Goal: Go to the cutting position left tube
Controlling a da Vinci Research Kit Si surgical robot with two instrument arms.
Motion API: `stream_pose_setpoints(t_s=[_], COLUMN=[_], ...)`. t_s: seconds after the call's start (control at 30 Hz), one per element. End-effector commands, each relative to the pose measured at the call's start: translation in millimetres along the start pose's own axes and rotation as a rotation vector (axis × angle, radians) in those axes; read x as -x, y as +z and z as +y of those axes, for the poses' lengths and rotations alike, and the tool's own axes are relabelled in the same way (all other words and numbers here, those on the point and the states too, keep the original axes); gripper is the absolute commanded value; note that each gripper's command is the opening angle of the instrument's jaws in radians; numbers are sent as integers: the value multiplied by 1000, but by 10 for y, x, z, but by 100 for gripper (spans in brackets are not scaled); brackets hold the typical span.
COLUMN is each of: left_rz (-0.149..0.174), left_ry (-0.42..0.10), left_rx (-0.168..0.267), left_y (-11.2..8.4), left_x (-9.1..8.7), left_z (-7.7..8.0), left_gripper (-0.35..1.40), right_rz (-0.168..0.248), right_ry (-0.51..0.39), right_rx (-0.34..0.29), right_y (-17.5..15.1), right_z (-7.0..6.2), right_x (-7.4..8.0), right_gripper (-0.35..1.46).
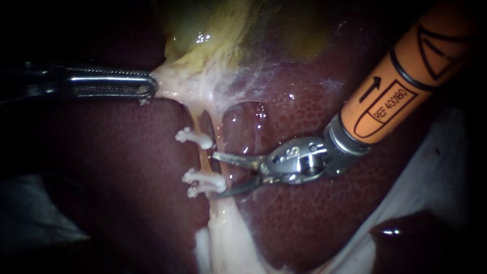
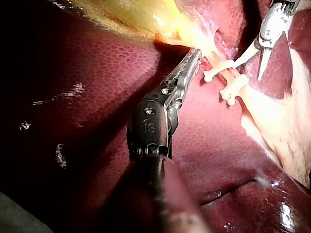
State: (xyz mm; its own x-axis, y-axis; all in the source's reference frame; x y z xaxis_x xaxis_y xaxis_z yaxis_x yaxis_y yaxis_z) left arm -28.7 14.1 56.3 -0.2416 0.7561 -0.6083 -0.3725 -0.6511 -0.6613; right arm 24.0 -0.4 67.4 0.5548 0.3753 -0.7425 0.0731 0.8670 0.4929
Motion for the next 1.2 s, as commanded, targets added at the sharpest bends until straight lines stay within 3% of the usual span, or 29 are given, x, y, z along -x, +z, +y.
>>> stream_pose_setpoints(t_s=[0.03,0.4,0.87,1.2], left_rz=[0,0,0,0], left_ry=[0,6,6,5], left_rx=[-1,-1,-1,1], left_y=[0,0,0,2], left_x=[0,0,-1,-1], left_z=[0,1,1,1], left_gripper=[-35,-35,-35,-35], right_rz=[0,4,85,103], right_ry=[4,21,36,57], right_rx=[0,-48,-133,-157], right_y=[2,12,37,67], right_z=[2,16,24,24], right_x=[2,14,-2,-10], right_gripper=[144,144,142,140])
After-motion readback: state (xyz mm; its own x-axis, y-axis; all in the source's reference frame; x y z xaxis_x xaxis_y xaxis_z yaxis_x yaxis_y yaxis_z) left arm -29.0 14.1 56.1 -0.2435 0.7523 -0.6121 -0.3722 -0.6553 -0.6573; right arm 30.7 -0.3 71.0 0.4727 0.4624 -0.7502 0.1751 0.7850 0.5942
